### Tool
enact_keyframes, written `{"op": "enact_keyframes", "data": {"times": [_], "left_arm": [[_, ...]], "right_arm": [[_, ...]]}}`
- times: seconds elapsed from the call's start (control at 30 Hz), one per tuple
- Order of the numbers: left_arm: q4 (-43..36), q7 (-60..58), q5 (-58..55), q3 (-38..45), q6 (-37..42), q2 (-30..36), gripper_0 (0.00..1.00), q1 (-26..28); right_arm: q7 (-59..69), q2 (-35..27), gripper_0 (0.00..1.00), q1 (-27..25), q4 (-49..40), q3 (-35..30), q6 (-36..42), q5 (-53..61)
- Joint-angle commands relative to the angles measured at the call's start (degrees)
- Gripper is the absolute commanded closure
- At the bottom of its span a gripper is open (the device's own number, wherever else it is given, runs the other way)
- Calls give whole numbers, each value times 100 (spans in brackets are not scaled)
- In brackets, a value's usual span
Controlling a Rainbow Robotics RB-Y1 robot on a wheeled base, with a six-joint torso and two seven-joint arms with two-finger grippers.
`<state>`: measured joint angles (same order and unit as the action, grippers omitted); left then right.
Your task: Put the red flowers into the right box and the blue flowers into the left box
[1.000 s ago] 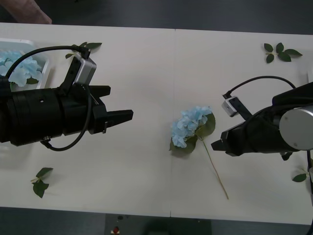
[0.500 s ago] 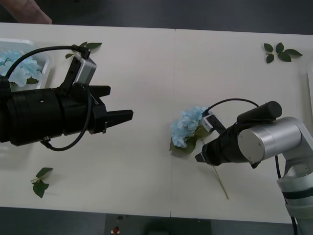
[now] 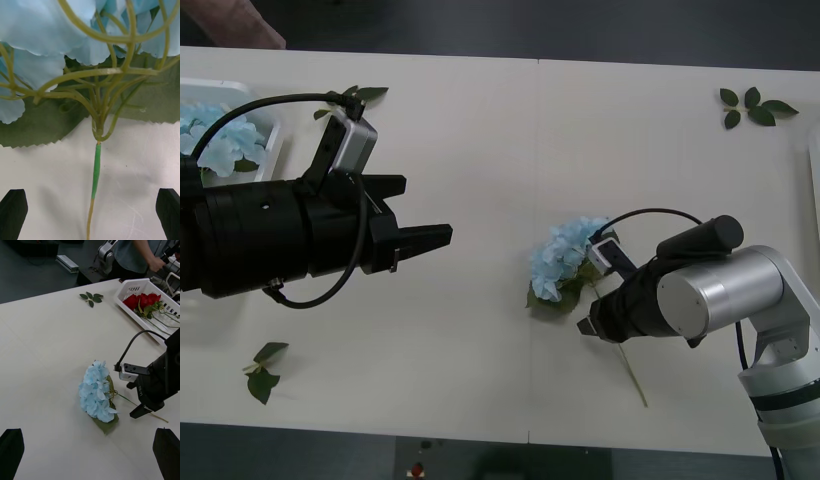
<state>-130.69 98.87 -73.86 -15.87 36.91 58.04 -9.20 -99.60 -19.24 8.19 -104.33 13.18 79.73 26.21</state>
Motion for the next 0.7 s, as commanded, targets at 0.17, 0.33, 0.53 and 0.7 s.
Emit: {"op": "enact_keyframes", "data": {"times": [0.17,0.33,0.53,0.7], "left_arm": [[-71,150,-6,93,-52,-64,0,67],[-71,150,-6,93,-52,-64,0,67],[-71,150,-6,93,-52,-64,0,67],[-71,150,-6,93,-52,-64,0,67]], "right_arm": [[239,-18,0,-168,-97,71,-116,-116],[257,43,0,-212,-105,79,-133,-186],[257,140,66,-230,-97,106,-133,-292],[265,149,100,-247,-97,132,-160,-335]]}}
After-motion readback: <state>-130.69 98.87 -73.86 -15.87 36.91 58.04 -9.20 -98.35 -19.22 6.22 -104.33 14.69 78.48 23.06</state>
